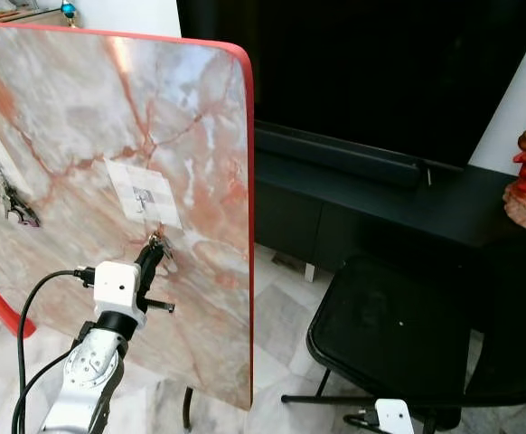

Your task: Hang keys on a hook

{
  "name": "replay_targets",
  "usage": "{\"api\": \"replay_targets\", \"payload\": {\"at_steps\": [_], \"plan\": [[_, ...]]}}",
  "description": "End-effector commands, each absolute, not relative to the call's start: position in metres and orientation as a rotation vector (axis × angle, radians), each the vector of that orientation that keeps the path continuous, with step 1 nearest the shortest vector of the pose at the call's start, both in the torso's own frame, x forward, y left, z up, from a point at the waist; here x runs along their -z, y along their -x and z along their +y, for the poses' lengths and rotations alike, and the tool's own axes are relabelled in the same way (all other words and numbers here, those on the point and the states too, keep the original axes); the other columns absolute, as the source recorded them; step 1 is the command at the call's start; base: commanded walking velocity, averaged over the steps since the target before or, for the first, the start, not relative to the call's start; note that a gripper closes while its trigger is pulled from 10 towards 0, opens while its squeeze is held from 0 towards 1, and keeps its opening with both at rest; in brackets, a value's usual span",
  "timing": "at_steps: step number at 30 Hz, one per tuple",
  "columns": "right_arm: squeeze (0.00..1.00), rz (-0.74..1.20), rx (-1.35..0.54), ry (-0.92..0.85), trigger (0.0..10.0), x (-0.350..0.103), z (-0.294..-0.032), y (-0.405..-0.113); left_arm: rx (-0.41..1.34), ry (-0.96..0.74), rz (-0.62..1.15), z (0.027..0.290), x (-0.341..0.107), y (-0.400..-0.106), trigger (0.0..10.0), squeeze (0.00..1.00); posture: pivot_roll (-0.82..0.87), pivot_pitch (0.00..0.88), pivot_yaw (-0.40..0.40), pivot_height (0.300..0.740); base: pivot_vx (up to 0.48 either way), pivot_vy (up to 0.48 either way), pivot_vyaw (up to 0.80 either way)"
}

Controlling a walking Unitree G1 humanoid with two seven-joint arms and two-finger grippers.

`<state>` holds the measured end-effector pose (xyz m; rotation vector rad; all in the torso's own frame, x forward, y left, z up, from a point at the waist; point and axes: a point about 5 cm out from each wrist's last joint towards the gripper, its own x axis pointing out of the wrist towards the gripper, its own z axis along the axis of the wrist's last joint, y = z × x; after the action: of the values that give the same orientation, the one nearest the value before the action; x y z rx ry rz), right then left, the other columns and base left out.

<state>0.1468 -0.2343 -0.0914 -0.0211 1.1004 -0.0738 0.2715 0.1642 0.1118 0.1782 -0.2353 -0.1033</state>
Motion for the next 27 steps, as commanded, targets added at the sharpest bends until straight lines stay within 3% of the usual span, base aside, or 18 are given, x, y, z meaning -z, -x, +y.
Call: {"api": "replay_targets", "payload": {"at_steps": [1, 27], "plan": [[0.0, 1.098, 0.067, 0.025, 10.0, 0.091, -0.233, -0.148, 0.098, -0.186, -0.251, 0.166, -0.118, -0.268, 10.0, 0.0, 0.01, 0.0, -0.04, 0.721, 0.0, 0.0, 0.0], [0.0, 1.101, 0.04, 0.047, 10.0, 0.09, -0.233, -0.15, 0.042, -0.191, -0.294, 0.172, -0.141, -0.253, 10.0, 0.0, 0.04, 0.0, -0.056, 0.721, 0.0, 0.0, 0.0]]}}
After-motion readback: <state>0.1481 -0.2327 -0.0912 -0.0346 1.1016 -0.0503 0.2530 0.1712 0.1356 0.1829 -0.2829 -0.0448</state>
